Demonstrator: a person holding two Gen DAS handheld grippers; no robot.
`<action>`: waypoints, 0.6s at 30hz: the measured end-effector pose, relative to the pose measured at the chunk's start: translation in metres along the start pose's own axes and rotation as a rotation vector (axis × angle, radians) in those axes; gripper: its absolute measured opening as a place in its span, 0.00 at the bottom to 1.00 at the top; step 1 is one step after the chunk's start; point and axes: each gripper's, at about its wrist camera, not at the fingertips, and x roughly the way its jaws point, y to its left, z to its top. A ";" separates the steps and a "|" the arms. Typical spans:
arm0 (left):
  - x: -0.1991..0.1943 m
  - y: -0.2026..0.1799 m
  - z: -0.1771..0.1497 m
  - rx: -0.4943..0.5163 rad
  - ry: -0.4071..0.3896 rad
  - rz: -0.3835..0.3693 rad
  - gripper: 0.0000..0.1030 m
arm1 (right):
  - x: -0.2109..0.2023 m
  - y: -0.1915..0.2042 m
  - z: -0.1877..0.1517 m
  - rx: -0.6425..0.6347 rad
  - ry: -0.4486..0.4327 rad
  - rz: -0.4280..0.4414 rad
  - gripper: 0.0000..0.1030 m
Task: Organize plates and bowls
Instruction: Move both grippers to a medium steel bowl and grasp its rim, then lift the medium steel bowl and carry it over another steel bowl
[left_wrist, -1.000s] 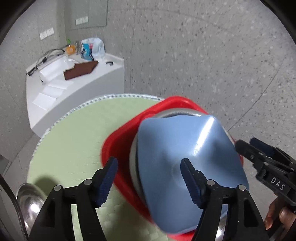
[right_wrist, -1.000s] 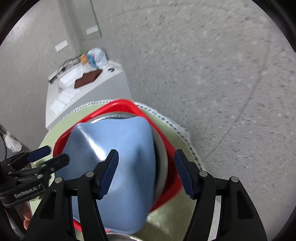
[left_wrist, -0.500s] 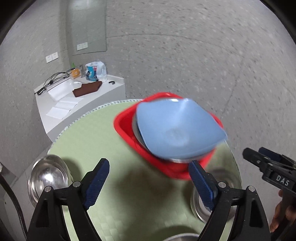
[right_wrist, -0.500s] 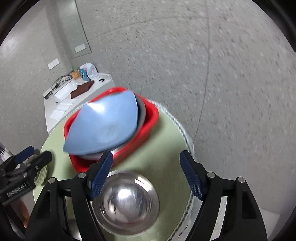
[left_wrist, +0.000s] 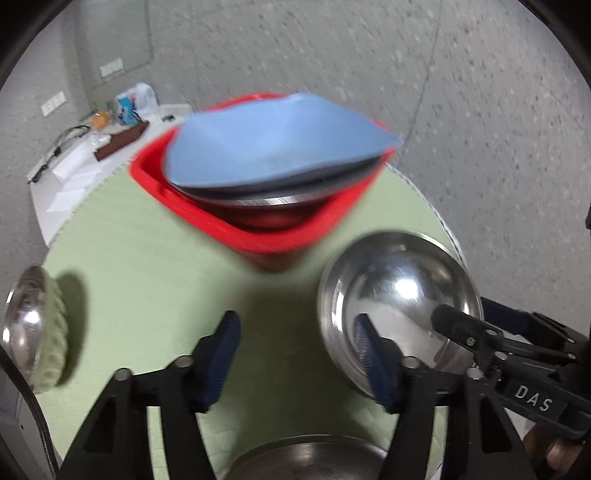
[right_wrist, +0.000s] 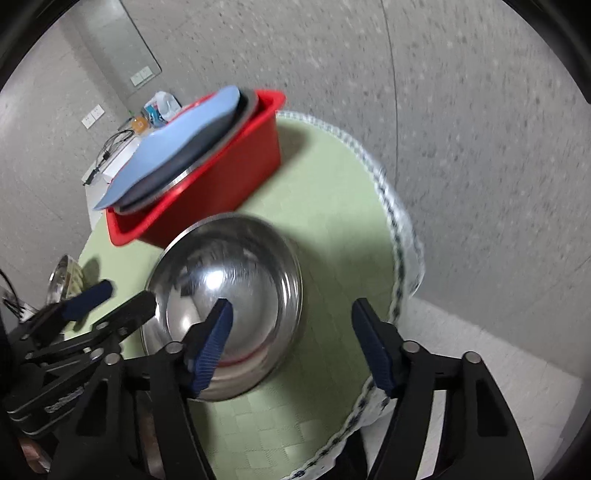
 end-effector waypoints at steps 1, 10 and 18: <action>0.002 -0.005 0.000 0.010 0.009 -0.004 0.47 | 0.003 -0.002 -0.001 0.009 0.012 0.012 0.50; 0.004 -0.021 -0.001 0.039 0.051 -0.058 0.14 | 0.009 -0.007 -0.008 0.047 0.055 0.066 0.22; -0.039 -0.013 -0.003 0.059 -0.006 -0.082 0.13 | -0.033 0.000 -0.007 0.027 -0.019 0.067 0.19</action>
